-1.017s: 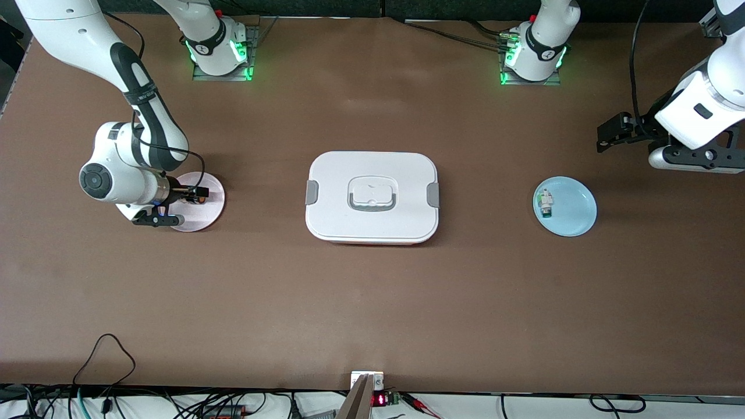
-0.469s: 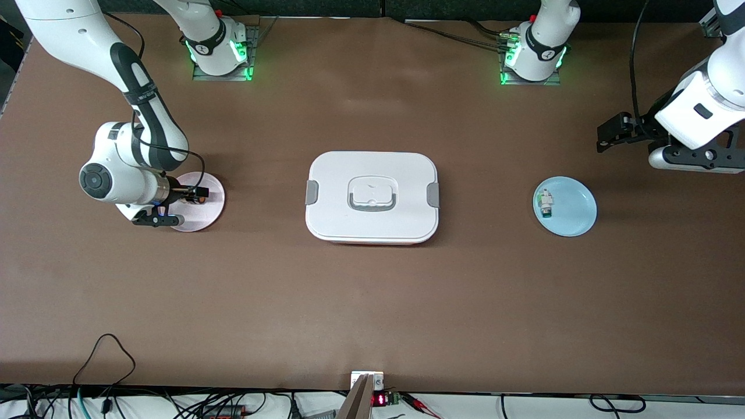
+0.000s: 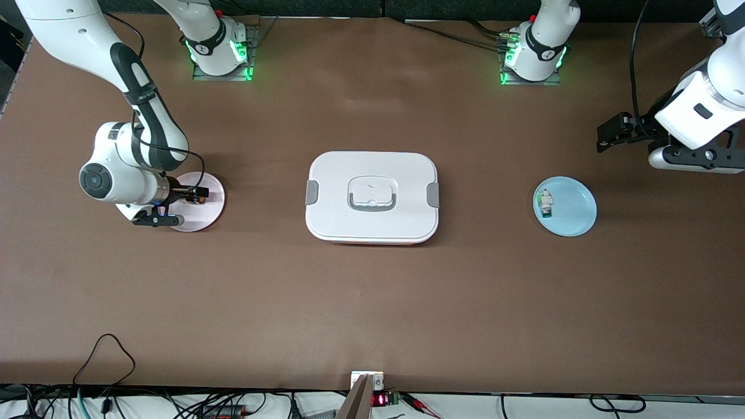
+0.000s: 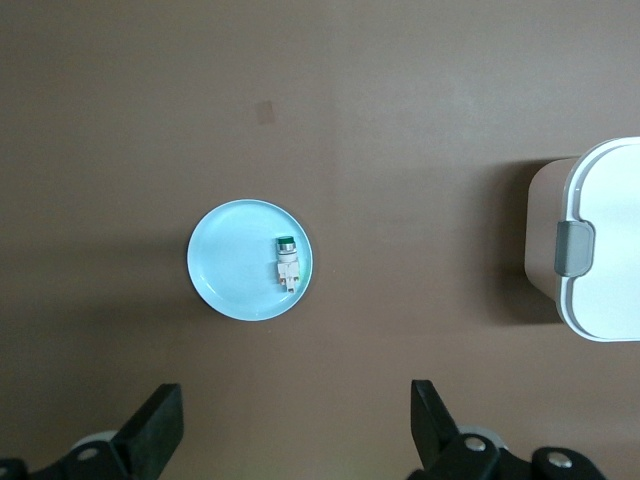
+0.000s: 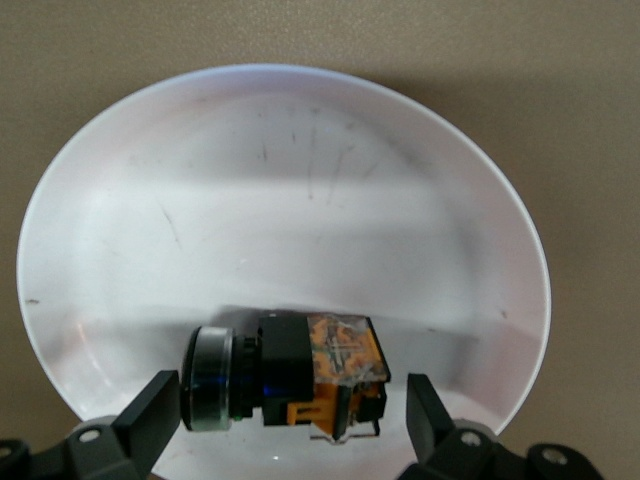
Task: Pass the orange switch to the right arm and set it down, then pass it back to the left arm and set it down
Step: 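Close the right gripper on the orange switch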
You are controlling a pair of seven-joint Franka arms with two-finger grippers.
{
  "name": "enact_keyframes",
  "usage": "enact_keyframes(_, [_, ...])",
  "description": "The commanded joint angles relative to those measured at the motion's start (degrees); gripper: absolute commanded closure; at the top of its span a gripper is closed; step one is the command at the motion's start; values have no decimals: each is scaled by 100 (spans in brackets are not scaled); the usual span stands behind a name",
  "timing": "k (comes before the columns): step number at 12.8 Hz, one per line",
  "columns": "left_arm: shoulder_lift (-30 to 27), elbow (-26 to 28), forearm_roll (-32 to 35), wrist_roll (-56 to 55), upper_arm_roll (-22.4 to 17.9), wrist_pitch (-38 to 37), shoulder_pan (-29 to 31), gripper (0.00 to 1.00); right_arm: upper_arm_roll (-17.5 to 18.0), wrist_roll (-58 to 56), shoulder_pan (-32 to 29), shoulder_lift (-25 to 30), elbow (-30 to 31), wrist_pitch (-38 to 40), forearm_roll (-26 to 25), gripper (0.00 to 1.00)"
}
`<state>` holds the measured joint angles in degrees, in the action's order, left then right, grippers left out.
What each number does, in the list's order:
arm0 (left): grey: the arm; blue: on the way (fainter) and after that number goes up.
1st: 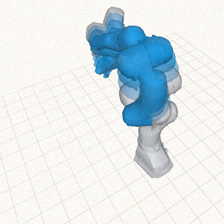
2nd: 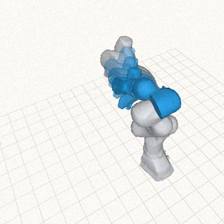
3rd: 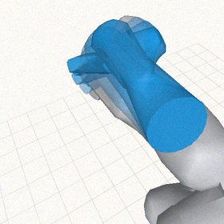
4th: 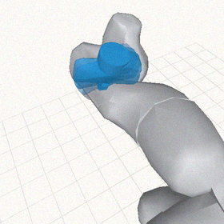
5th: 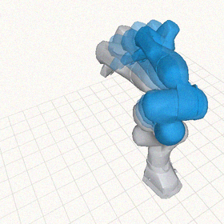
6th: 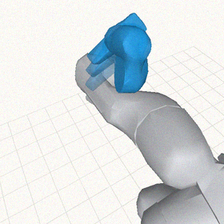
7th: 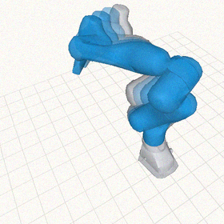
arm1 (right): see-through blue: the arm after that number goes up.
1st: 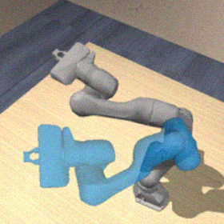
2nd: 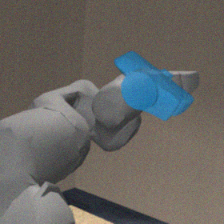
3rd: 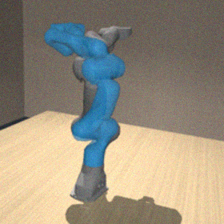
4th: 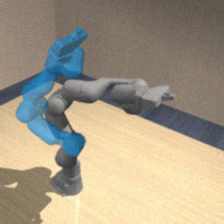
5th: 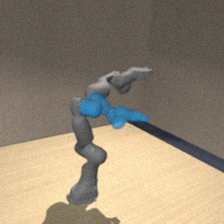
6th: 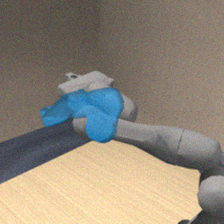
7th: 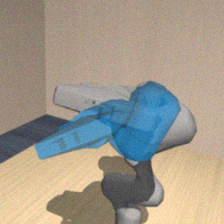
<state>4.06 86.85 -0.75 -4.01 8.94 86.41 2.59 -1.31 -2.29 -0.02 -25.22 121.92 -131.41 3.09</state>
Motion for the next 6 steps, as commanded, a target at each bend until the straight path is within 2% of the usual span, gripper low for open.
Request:
enact_keyframes(1, [51, -151, -65, 32, 11, -133, 31, 0, 25, -105, -51, 26, 42, -69, 86, 1])
enact_keyframes(2, [51, -160, -65, 32, 11, -133, 31, 0, 25, -113, -42, 26, 42, -60, 86, 5])
enact_keyframes(6, [51, -160, -65, 32, 11, -133, 31, 0, 25, -262, -42, 35, 25, -51, 86, 42])
